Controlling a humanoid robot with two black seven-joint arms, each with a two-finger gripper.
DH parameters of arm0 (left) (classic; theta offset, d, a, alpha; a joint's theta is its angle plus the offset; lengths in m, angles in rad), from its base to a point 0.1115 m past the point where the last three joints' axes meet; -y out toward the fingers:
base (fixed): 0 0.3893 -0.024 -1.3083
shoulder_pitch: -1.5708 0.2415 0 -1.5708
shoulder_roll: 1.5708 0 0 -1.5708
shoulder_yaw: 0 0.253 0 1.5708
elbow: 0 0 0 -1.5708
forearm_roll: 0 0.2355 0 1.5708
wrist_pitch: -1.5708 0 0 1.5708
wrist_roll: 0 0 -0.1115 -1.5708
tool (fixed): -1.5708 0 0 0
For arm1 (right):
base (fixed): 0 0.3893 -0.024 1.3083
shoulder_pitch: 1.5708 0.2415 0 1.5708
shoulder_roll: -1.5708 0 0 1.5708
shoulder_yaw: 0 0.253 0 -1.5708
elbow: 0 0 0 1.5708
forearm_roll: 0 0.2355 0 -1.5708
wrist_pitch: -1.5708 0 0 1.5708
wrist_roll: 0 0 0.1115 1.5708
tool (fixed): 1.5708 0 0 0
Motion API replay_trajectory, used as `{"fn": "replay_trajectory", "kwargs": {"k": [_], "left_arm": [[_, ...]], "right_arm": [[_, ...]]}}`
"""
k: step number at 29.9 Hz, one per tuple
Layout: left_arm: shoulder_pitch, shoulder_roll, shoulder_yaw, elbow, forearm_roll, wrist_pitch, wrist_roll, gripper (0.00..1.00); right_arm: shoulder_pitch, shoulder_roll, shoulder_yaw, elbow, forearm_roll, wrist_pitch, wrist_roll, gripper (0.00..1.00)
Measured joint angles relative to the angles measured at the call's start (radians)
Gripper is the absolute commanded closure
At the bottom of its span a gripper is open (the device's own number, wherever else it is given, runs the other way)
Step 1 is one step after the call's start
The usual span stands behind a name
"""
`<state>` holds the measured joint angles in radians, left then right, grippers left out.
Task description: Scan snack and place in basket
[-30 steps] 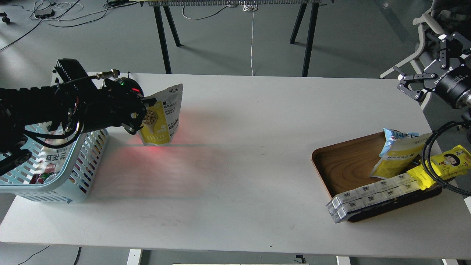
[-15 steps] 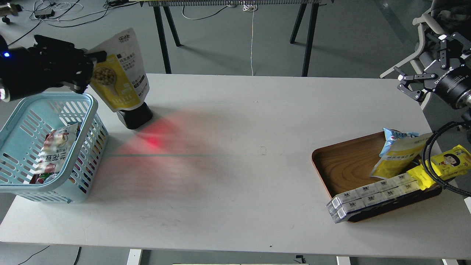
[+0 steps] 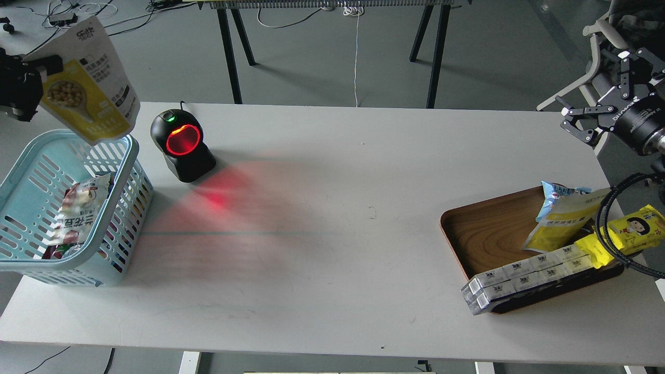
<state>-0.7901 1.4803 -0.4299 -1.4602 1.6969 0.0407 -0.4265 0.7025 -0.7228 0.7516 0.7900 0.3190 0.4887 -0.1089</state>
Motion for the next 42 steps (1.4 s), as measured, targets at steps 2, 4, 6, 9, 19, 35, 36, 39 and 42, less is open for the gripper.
{"fn": "replay_trajectory", "kwargs": {"k": [2,4,6,9,19,35,36,39,42], "left_arm": [[0.0,0.004,0.045,0.02,-0.015,0.031,-0.005,1.0],[0.0,0.005,0.088,0.044,-0.026,0.059,-0.01,1.0],[0.0,0.005,0.132,0.066,-0.037,0.089,-0.013,1.0],[0.0,0.005,0.198,0.096,-0.057,0.142,-0.015,1.0],[0.002,0.004,0.386,0.161,-0.136,0.277,-0.033,1.0],[0.024,0.005,0.566,0.194,-0.205,0.414,-0.043,1.0],[0.03,0.004,0.569,0.195,-0.206,0.419,-0.043,1.0],[0.05,0.003,0.572,0.198,-0.207,0.436,-0.043,1.0],[0.064,-0.002,0.573,0.198,-0.207,0.444,-0.043,0.99]], "right_arm": [[0.0,0.0,0.0,0.0,0.0,0.0,0.0,0.02],[0.0,0.0,0.0,0.0,0.0,0.0,0.0,0.02],[-0.001,0.0,0.0,0.0,0.0,0.0,0.0,0.02],[-0.002,0.0,-0.001,0.001,0.0,0.0,0.0,0.02],[-0.003,0.002,-0.001,0.002,0.0,0.0,0.0,0.02],[-0.004,0.002,-0.002,0.0,0.0,0.0,0.001,0.02],[-0.005,0.002,-0.002,0.0,0.0,0.0,0.001,0.02],[-0.006,0.002,-0.002,0.0,0.0,0.0,0.002,0.02],[-0.006,0.002,-0.002,0.0,0.0,0.0,0.002,0.02]]}}
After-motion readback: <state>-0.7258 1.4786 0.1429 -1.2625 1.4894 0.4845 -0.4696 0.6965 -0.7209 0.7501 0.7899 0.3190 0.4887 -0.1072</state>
